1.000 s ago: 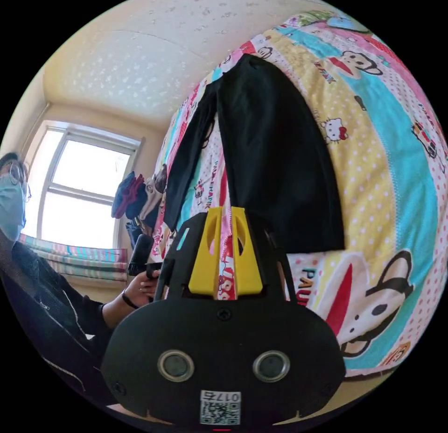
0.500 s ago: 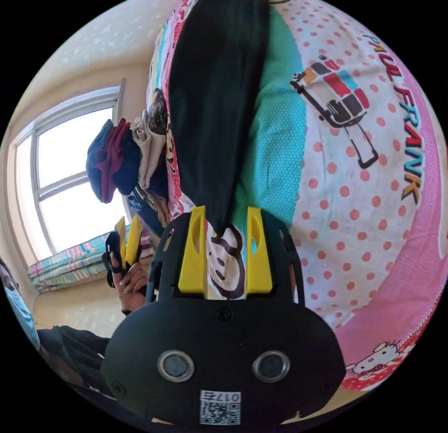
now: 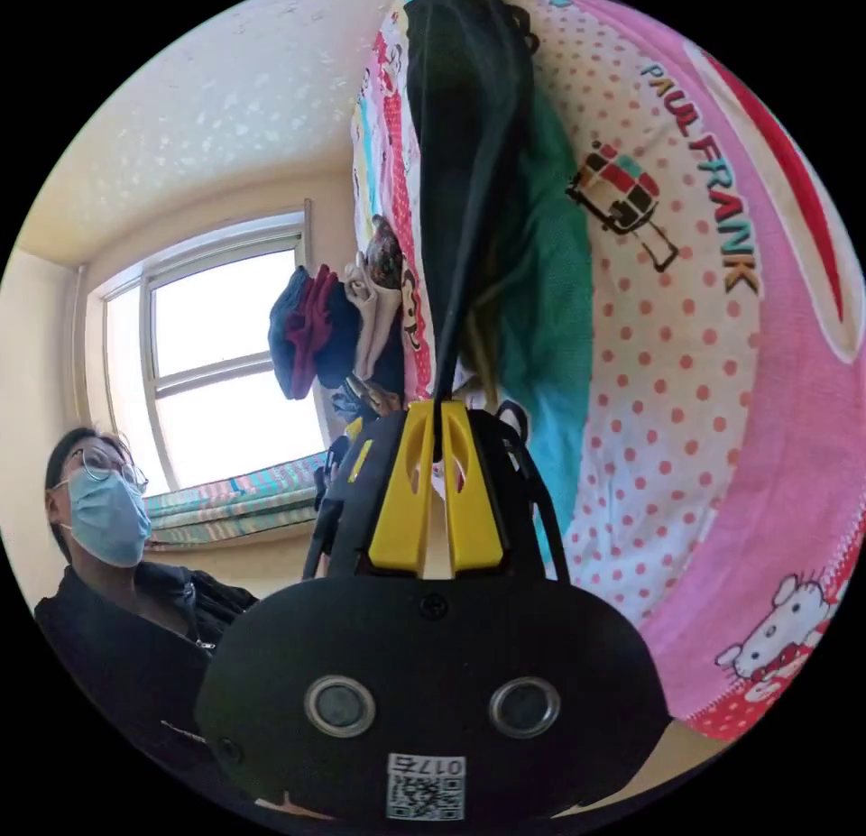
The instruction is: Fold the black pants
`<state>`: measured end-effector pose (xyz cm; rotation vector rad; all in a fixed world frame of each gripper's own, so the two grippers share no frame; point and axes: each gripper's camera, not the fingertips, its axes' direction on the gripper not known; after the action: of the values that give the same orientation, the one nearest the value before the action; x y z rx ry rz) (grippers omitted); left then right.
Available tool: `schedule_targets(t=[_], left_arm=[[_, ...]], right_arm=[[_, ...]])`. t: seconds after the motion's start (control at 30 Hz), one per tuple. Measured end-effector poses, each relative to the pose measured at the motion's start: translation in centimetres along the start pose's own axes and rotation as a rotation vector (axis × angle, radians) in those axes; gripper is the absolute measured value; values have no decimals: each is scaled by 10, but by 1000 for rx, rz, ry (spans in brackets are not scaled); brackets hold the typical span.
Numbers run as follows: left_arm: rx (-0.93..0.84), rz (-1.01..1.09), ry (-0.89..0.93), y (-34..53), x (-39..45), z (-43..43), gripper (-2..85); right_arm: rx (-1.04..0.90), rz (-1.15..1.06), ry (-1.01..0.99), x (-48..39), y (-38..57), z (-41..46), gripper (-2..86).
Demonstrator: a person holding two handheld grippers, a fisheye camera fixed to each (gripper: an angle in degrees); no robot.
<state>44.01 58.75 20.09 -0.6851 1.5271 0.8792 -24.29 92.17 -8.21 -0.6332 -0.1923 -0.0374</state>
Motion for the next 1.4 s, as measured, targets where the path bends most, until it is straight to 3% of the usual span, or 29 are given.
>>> schedule_targets(t=[0.03,0.1,0.23,0.3,0.37,0.57,0.7,1.0,1.1,1.27,1.33,1.4], left_arm=[[-33,31,-25,-6,6,6,83],[-85,80,-55,-12,13,22,91],[-320,129,-65,-13,18,95,124],[-396,140,-70,-2,24,126,132],[-436,187,-205,13,38,155,141],[-296,171,-376,37,73,169,114],[-346,221,-566,45,114,174,41],[-146,381,-606,58,200,67,-6],[-196,327,-562,70,180,79,5],[-252,205,-273,63,172,131,97],[-245,216,-291,56,183,150,100],[-277,220,-455,52,189,178,100]], right_arm=[[-5,27,136,11,7,-16,19],[7,121,210,36,12,-37,18],[-11,174,87,66,2,-47,17],[-21,148,116,62,-2,-41,17],[-20,120,152,55,-3,-36,17],[80,163,77,51,9,-33,18],[91,99,111,20,12,-30,18],[182,-53,198,-53,39,-23,17],[146,-12,387,-20,32,-8,18],[100,27,279,14,26,-8,15],[66,-2,282,11,25,-7,11],[-1,-20,350,7,22,1,8]])
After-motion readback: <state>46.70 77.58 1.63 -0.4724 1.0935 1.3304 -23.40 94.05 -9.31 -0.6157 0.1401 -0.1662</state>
